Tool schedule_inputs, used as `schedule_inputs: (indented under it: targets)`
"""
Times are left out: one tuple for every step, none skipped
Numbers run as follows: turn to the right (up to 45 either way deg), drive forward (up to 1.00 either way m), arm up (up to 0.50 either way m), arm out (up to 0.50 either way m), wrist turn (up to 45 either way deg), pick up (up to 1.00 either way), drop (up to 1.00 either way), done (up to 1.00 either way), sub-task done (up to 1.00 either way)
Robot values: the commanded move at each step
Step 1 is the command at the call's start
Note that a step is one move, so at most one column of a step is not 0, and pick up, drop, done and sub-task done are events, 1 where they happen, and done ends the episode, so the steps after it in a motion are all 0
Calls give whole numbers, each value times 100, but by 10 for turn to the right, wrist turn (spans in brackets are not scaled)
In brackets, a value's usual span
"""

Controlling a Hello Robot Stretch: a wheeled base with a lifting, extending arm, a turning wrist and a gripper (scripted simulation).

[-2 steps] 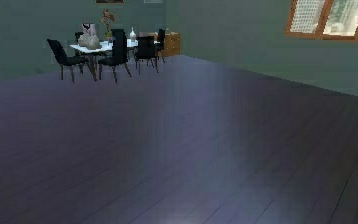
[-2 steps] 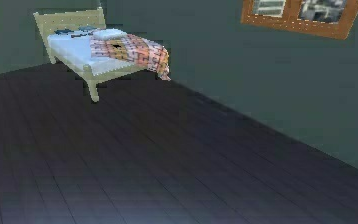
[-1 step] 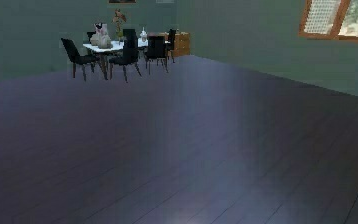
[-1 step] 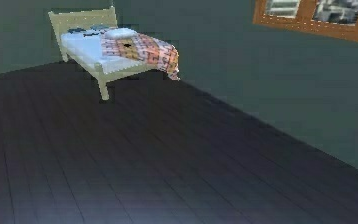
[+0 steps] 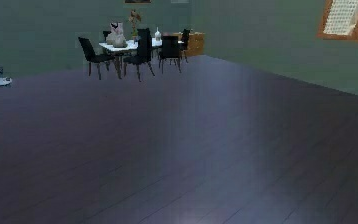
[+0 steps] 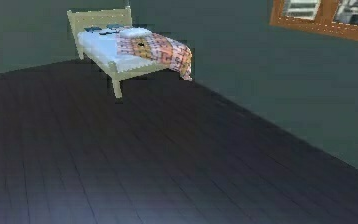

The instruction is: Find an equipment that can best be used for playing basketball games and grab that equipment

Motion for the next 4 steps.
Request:
schedule_inputs:
  targets:
    - [0, 100, 0, 0, 0, 0, 0, 0, 0]
    - [0, 100, 0, 0, 0, 0, 0, 0, 0]
    - [0, 100, 0, 0, 0, 0, 0, 0, 0]
    - [0, 90, 0, 0, 0, 0, 0, 0, 0]
